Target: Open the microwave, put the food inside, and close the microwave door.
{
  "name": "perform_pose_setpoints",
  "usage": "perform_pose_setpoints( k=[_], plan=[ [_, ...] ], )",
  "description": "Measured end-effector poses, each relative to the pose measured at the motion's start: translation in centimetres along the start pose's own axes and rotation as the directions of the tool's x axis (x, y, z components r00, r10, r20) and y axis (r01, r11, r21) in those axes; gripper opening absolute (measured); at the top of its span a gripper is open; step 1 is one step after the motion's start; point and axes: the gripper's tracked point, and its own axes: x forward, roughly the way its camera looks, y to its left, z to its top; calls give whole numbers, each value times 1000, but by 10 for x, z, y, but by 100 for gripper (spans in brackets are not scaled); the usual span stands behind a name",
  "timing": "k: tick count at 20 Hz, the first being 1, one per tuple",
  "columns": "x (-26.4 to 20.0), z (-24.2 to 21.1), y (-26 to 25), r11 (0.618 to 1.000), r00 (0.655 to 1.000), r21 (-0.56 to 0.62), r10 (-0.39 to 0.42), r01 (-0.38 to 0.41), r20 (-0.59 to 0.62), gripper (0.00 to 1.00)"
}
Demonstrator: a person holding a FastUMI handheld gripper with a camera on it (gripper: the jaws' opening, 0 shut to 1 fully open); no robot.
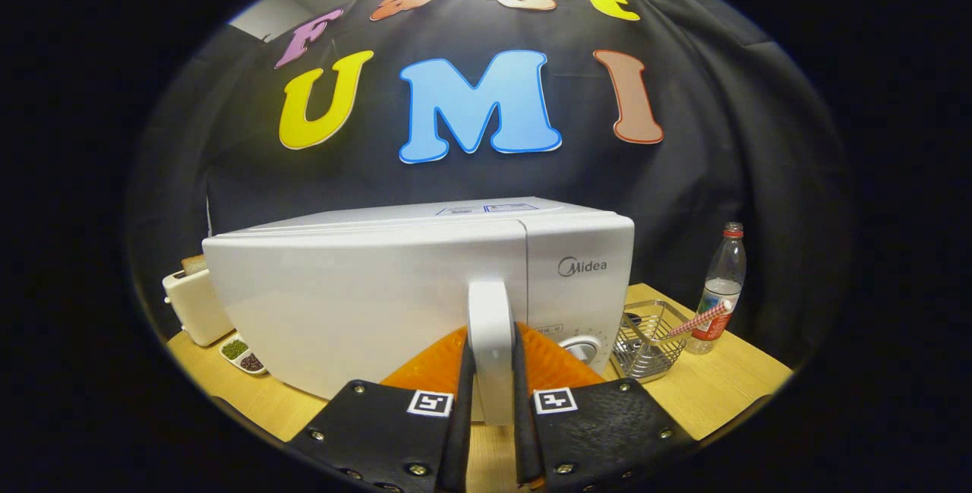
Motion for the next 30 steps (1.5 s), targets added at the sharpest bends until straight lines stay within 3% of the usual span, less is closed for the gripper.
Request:
perform_pose_setpoints(
  k=[2, 11, 15, 19, 25, 30],
  plan=[
    [-1, 0, 0, 1000, 1000, 16, 14, -14, -11, 16],
    [-6, 0, 2, 997, 998, 58, 54, -52, -24, 16],
    [-24, -1, 2, 999, 1000, -30, 27, -27, -2, 11],
    [-62, -10, 11, 999, 998, 18, 40, -39, -57, 11],
    [-136, -24, 51, 981, 980, 11, 196, -196, -38, 11],
    [-187, -37, 91, 963, 964, -19, 267, -267, -5, 11]
  ],
)
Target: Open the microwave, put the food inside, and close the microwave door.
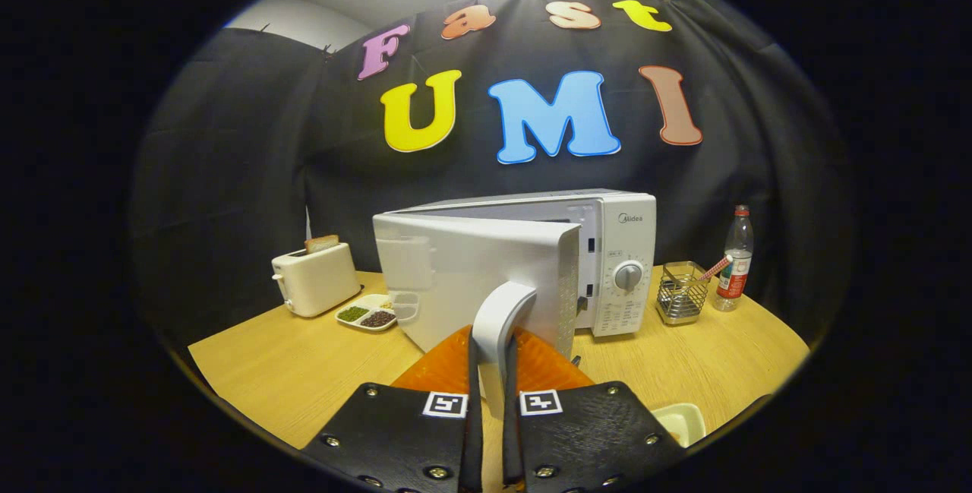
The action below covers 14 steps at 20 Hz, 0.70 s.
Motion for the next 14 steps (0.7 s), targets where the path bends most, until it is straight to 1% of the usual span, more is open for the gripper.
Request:
perform_pose_setpoints(
  k=[5, 8, 10, 13, 14],
  plan=[
    [-23, -8, 52, 1000, 1000, 16, 14, -14, 5, 11],
    [-32, -12, 82, 1000, 999, -6, -14, 14, 33, 11],
    [-36, -15, 108, 999, 998, 14, -29, 29, 54, 10],
    [-38, -20, 156, 999, 997, 46, -11, 7, 76, 10],
    [-40, -21, 163, 999, 995, 34, -32, 29, 92, 10]
  ],
)
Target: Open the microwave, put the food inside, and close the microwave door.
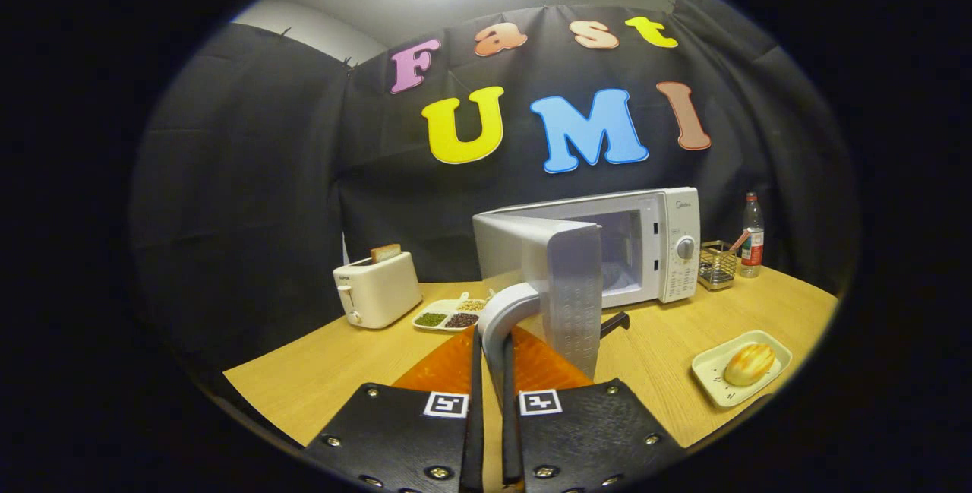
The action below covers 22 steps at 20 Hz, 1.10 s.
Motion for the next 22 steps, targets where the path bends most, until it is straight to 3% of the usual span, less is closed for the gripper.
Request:
perform_pose_setpoints(
  k=[7, 11, 14, 16, 22],
  plan=[
    [3, -5, 42, 993, 995, -57, -99, 100, 24, 10],
    [5, -8, 56, 984, 994, -139, -105, 108, 26, 10],
    [4, -10, 52, 990, 995, -96, -104, 103, -1, 10],
    [1, -10, 51, 993, 996, -86, -86, 84, -22, 10],
    [-37, 8, 73, 995, 994, -12, 103, -103, -37, 12]
  ],
)
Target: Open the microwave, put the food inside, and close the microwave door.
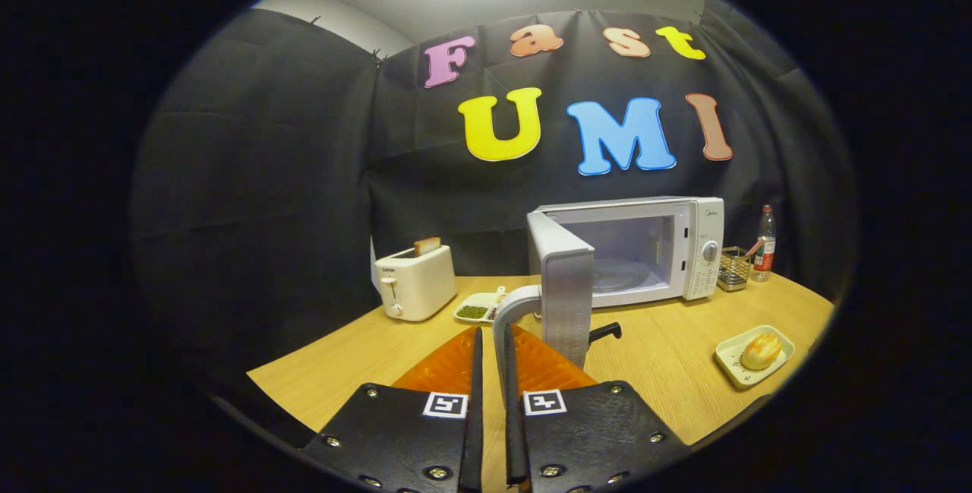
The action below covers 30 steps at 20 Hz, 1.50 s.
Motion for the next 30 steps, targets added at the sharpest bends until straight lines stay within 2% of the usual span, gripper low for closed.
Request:
perform_pose_setpoints(
  k=[1, 2, 3, 4, 7, 8, 9, 10, 12, 16, 19, 21, 23, 27, 29, 30],
  plan=[
    [-7, 6, 1, 999, 1000, 6, 31, -31, 5, 13],
    [-13, 12, 2, 998, 998, 12, 63, -63, 9, 18],
    [-19, 19, -1, 996, 996, 24, 89, -90, 14, 26],
    [-27, 26, -8, 994, 995, 40, 100, -101, 23, 43],
    [-44, 52, -38, 991, 993, 72, 112, -115, 43, 53],
    [-49, 56, -47, 989, 992, 83, 119, -123, 44, 65],
    [-54, 59, -57, 987, 990, 86, 136, -138, 34, 71],
    [-58, 63, -65, 985, 988, 80, 152, -154, 30, 82],
    [-65, 75, -93, 989, 989, 47, 142, -144, 33, 90],
    [-64, 80, -144, 993, 995, -96, 72, -65, 73, 90],
    [-63, 76, -196, 970, 995, -238, -28, 50, 96, 90],
    [-65, 80, -232, 953, 986, -265, -113, 144, 126, 90],
    [-66, 79, -261, 955, 978, -227, -167, 192, 126, 90],
    [-65, 67, -291, 981, 986, -98, -164, 165, 12, 90],
    [-65, 48, -285, 997, 997, -53, -65, 62, -49, 90],
    [-65, 41, -298, 997, 995, -39, -71, 69, -66, 90]
  ],
)
